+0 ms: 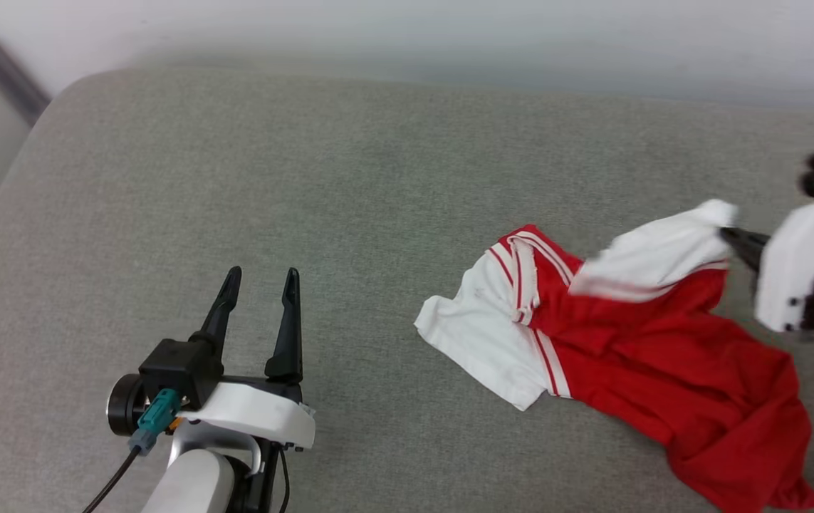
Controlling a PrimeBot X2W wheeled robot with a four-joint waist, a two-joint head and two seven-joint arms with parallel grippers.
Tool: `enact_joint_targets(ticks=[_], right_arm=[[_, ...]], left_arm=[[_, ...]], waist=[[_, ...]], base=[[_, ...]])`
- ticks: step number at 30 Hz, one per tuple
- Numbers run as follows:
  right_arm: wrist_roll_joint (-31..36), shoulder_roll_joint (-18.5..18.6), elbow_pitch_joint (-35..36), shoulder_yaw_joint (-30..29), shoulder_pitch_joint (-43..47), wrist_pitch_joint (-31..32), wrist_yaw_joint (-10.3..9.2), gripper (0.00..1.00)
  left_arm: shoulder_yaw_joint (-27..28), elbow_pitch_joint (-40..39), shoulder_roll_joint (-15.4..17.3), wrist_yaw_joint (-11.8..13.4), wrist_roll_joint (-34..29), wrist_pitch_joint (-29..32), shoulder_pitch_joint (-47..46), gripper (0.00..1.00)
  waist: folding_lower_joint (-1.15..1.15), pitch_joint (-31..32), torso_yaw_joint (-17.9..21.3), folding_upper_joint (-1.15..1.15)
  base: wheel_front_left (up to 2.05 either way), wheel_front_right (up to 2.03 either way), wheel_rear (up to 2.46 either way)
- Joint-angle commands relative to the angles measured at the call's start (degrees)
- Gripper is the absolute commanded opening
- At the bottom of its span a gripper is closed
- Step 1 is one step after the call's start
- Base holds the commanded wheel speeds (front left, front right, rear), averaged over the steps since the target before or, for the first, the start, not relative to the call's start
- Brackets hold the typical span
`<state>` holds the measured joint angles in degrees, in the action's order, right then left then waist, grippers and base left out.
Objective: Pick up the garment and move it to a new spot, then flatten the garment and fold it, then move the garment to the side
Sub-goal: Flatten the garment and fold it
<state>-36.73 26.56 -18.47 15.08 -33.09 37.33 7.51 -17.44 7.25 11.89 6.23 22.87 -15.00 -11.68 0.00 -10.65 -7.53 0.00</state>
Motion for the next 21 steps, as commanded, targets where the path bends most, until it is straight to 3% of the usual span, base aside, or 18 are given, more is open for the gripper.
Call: enact_joint_targets(ticks=[1, 8, 14, 15, 16, 17, 21], right_arm=[[1.3, 0.3, -1.6, -3.9, 2.7, -1.8, -0.04, 0.0], [6.6, -3.6, -8.0, -21.2, 14.6, -7.7, -0.03, 0.0], [9.7, -10.4, -11.5, -26.2, 24.3, -9.8, -0.03, 0.0], [10.0, -11.7, -11.8, -26.6, 25.3, -10.3, -0.04, 0.31], [10.5, -12.6, -11.8, -27.1, 25.9, -11.1, -0.04, 0.9], [11.1, -13.2, -11.4, -27.6, 26.0, -12.3, -0.04, 1.0], [13.8, -14.2, -6.9, -29.9, 25.8, -19.3, -0.06, 1.0]], left_arm=[[0.1, -0.1, -0.1, 0.0, -0.4, -0.2, 0.8, 1.0], [0.1, -0.1, 0.3, -0.2, -0.5, -0.2, 1.5, 1.0], [0.3, -0.1, 1.0, 0.1, -0.1, 0.0, 2.0, 1.0], [0.4, 0.0, 1.2, 0.2, -0.1, 0.1, 2.2, 1.0], [0.4, -0.1, 1.3, 0.2, 0.0, 0.1, 2.4, 1.0], [0.4, -0.1, 1.4, 0.3, 0.0, 0.2, 2.7, 1.0], [0.3, -0.4, 1.8, 0.7, 0.2, 0.9, 3.5, 1.0]], waist=[[0.0, 0.9, 1.1, 0.0], [0.0, 1.9, 2.8, 0.0], [0.0, 2.7, 3.8, 0.0], [0.0, 2.9, 4.1, 0.0], [0.0, 3.1, 4.3, 0.0], [0.0, 3.4, 4.5, 0.0], [0.0, 4.7, 5.0, 0.0]], base=[[0.0, 0.0, 0.0], [0.0, 0.0, 0.0], [0.0, 0.0, 0.0], [0.0, 0.0, 0.0], [0.0, 0.0, 0.0], [0.0, 0.0, 0.0], [0.0, 0.0, 0.0]])
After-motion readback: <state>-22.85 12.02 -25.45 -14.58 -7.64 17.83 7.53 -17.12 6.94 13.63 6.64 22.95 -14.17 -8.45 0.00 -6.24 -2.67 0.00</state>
